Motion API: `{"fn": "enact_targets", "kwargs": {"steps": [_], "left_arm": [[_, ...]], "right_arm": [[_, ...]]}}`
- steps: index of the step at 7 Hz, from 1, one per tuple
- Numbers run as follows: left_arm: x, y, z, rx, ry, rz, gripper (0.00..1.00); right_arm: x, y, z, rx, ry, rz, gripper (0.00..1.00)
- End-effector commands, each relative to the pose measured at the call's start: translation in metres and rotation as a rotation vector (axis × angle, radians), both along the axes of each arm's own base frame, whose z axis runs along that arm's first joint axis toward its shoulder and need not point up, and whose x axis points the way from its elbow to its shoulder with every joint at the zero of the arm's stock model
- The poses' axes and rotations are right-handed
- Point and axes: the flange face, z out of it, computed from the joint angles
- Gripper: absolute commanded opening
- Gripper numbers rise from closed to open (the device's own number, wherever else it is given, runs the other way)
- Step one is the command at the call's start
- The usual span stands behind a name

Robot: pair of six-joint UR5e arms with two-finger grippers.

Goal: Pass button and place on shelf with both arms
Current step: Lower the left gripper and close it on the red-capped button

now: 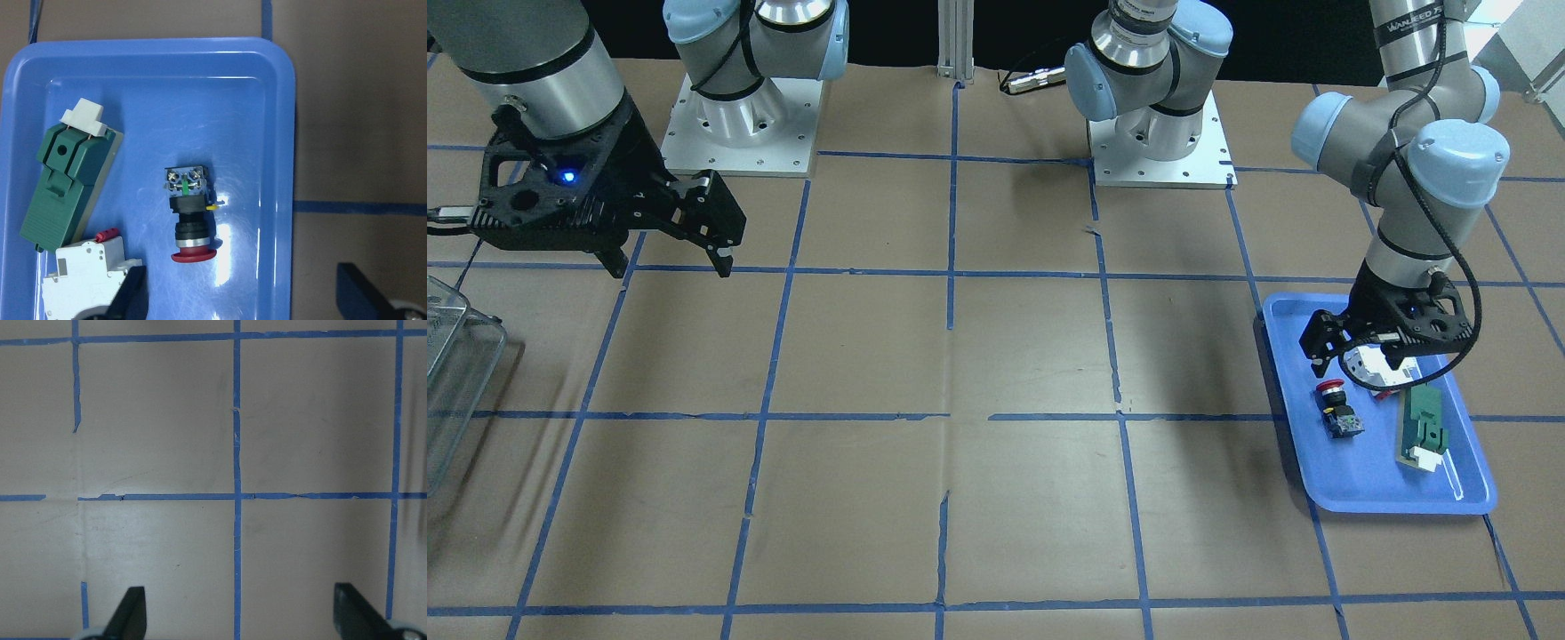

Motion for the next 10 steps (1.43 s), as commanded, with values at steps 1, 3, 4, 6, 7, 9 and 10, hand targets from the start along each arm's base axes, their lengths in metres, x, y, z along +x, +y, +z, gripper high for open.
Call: {"fn": "enact_targets", "kwargs": {"steps": [1, 3, 4, 6, 7, 9, 10], "left_arm": [[0.04, 0.002, -0.025, -0.018, 0.048, 0.068, 1.0], [0.041, 0.009, -0.057, 0.014, 0.096, 0.064, 1.0], [0.039, 0.012, -0.069, 0.0, 0.076, 0.022, 1.0], [0.041, 0.008, -0.088, -0.016, 0.117, -0.004, 1.0], [0.041, 0.008, -0.095, 0.002, 0.115, -0.016, 1.0], [0.045, 0.008, -0.096, 0.007, 0.103, -0.036, 0.95], [0.048, 0.01, -0.099, 0.015, 0.107, -0.03, 0.94]], "right_arm": [[0.0, 0.0, 0.0, -0.001, -0.001, 0.0, 1.0], [0.0, 0.0, 0.0, 0.0, -0.001, 0.0, 1.0], [0.0, 0.0, 0.0, -0.001, -0.001, 0.0, 1.0], [0.0, 0.0, -0.001, 0.002, -0.001, 0.0, 1.0], [0.0, 0.001, 0.0, 0.0, -0.001, 0.0, 1.0], [0.0, 0.0, -0.001, 0.002, -0.001, 0.0, 1.0], [0.0, 0.0, -0.001, 0.002, -0.001, 0.0, 1.0]]}}
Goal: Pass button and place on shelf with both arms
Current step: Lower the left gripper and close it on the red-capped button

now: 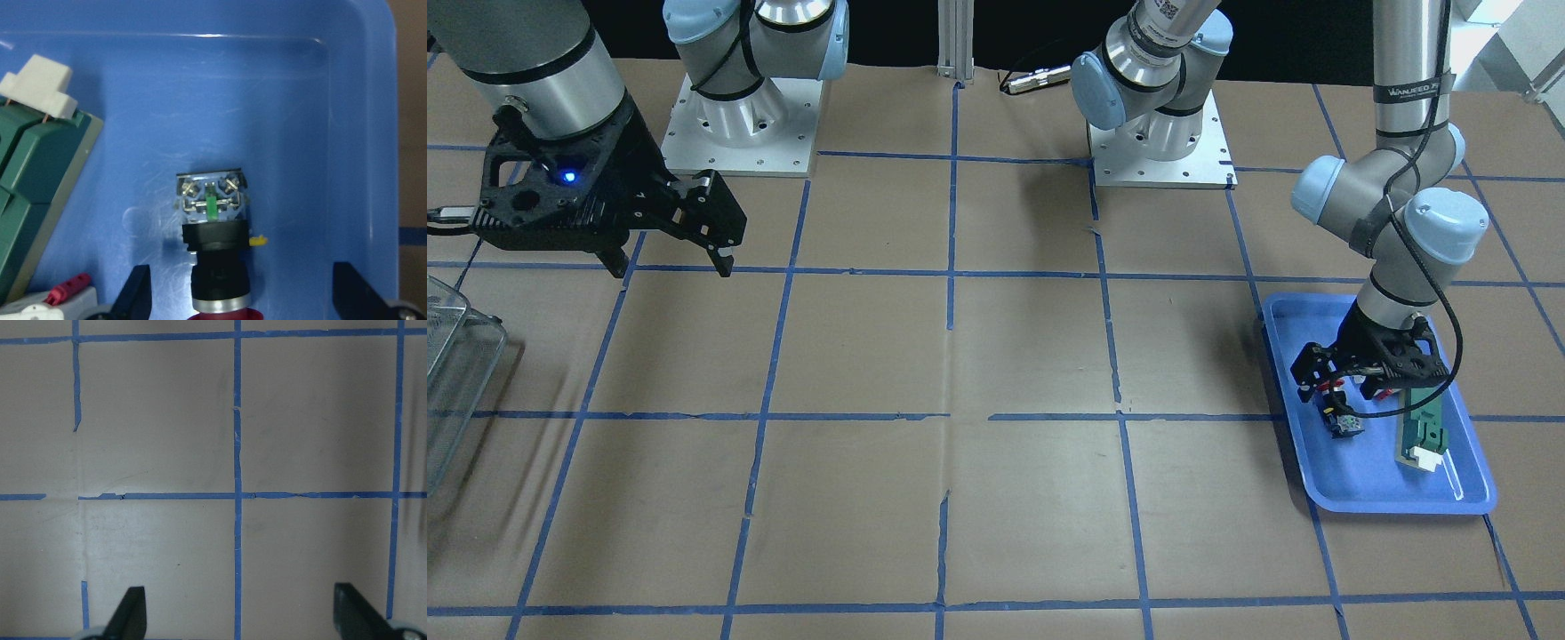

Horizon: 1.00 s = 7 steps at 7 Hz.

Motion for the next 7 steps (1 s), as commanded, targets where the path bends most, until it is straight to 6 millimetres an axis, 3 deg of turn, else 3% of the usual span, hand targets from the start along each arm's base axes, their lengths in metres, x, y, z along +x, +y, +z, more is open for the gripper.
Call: {"fn": "enact_targets", "kwargs": {"steps": [1, 2, 3, 7], "left_arm": [[0.005, 0.001, -0.005, 0.009, 0.005, 0.006, 0.87], [0.011, 0.004, -0.009, 0.017, 0.006, 0.016, 0.81], [0.021, 0.007, -0.01, 0.018, 0.007, 0.034, 0.81], [0.022, 0.008, -0.011, 0.016, 0.014, 0.048, 0.81]], "right_arm": [[0.0, 0.0, 0.0, 0.001, 0.0, 0.0, 1.0], [0.0, 0.0, 0.0, 0.001, 0.0, 0.0, 1.0], [0.0, 0.0, 0.0, 0.001, 0.0, 0.0, 1.0], [0.0, 0.0, -0.001, 0.004, 0.0, 0.0, 1.0]]}}
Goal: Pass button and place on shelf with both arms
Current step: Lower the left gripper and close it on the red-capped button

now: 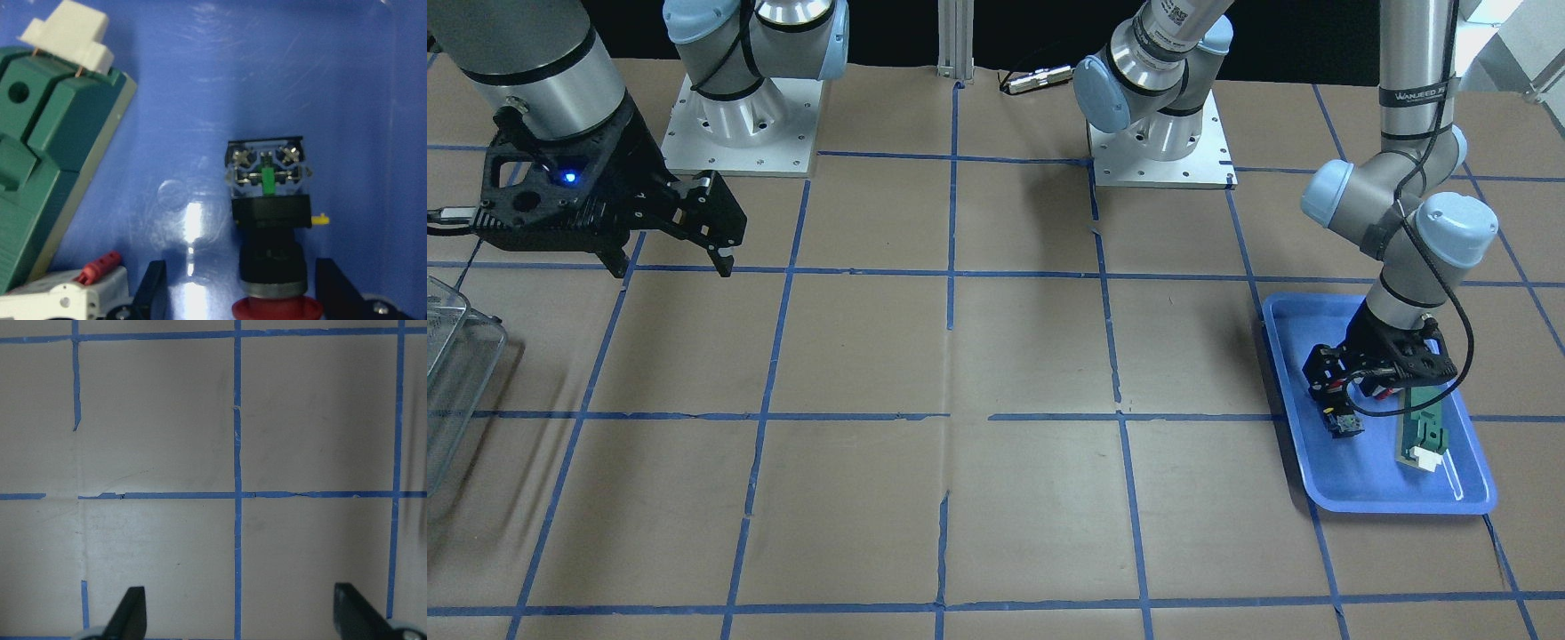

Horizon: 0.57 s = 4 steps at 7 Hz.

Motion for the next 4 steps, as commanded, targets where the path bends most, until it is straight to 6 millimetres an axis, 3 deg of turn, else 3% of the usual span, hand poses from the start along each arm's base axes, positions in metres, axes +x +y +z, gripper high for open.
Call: {"fn": "enact_targets", "kwargs": {"steps": [1, 2, 4], "left_arm": [[-0.0035, -0.001, 0.006, -0.013, 0.0, -0.004, 0.81], [-0.0077, -0.002, 0.0116, -0.02, -0.003, -0.012, 0.81], [-0.0066, -0.0017, 0.003, -0.006, 0.01, -0.019, 0.81]], "right_arm": [[0.0, 0.0, -0.0004, 0.0, 0.0, 0.0, 1.0], [0.0, 0.0006, 0.0003, 0.0, 0.0, 0.0, 1.0], [0.0, 0.0, 0.0002, 0.0, 0.0, 0.0, 1.0]]}}
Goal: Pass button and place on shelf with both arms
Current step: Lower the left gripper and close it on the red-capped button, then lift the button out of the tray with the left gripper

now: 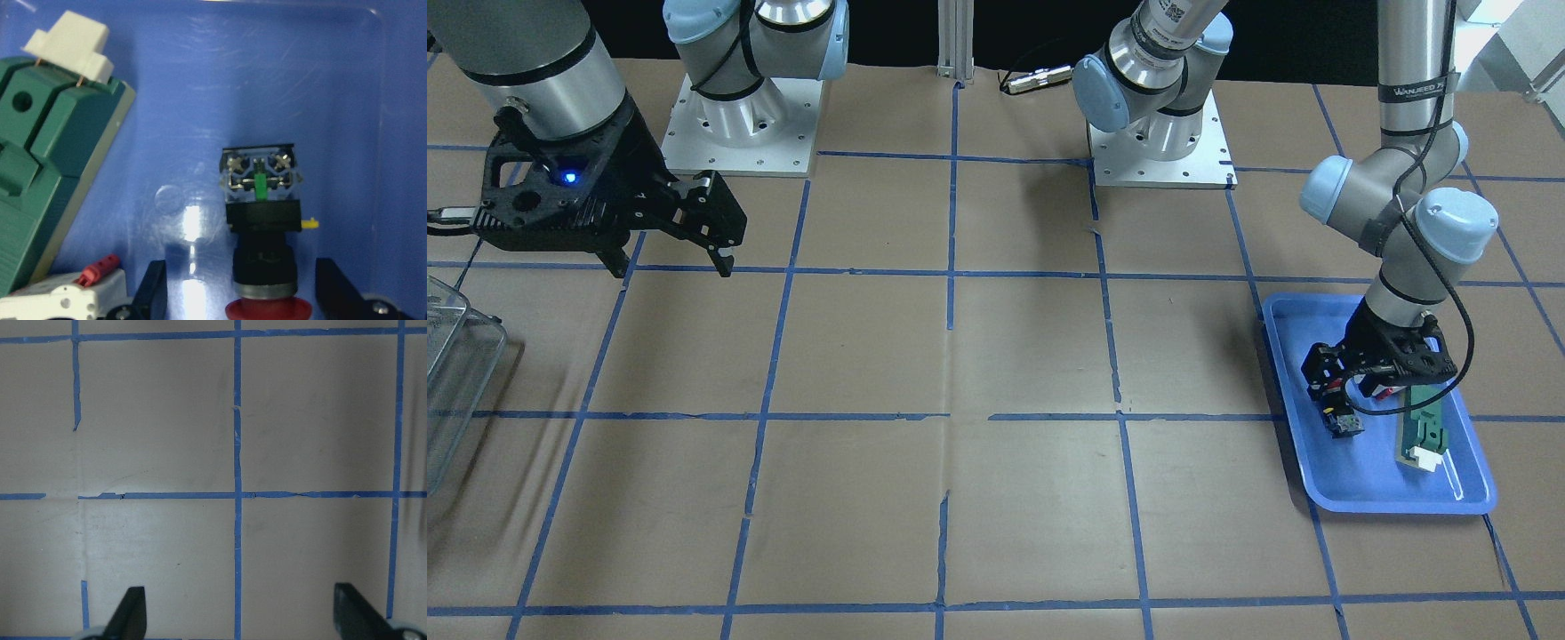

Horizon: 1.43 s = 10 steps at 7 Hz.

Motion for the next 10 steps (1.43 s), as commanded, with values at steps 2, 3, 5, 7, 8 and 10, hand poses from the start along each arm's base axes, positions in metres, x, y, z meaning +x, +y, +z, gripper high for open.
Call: {"fn": "enact_targets", "kwargs": {"steps": [2, 3, 5, 7, 8, 10], "left_arm": [[0.001, 0.001, -0.006, 0.012, 0.009, -0.006, 0.69], [0.002, 0.003, -0.007, 0.017, 0.011, -0.004, 0.49], [0.0, 0.007, -0.006, 0.019, 0.011, 0.0, 0.43], [0.001, 0.002, 0.009, 0.018, 0.007, -0.001, 0.39], [0.0, -0.008, 0.032, 0.03, 0.021, -0.014, 0.39], [-0.018, -0.053, 0.122, 0.003, 0.058, -0.089, 0.39]], "right_arm": [[0.0, 0.0, -0.001, 0.001, 0.0, 0.0, 1.0], [0.0, 0.0, -0.001, 0.001, 0.0, 0.0, 1.0], [0.0, 0.0, -0.001, 0.002, 0.0, 0.0, 1.0], [0.0, 0.0, -0.001, 0.001, 0.0, 0.0, 1.0], [0.0, 0.0, -0.001, 0.001, 0.0, 0.0, 1.0], [-0.001, 0.0, 0.007, -0.016, 0.0, -0.002, 1.0]]}}
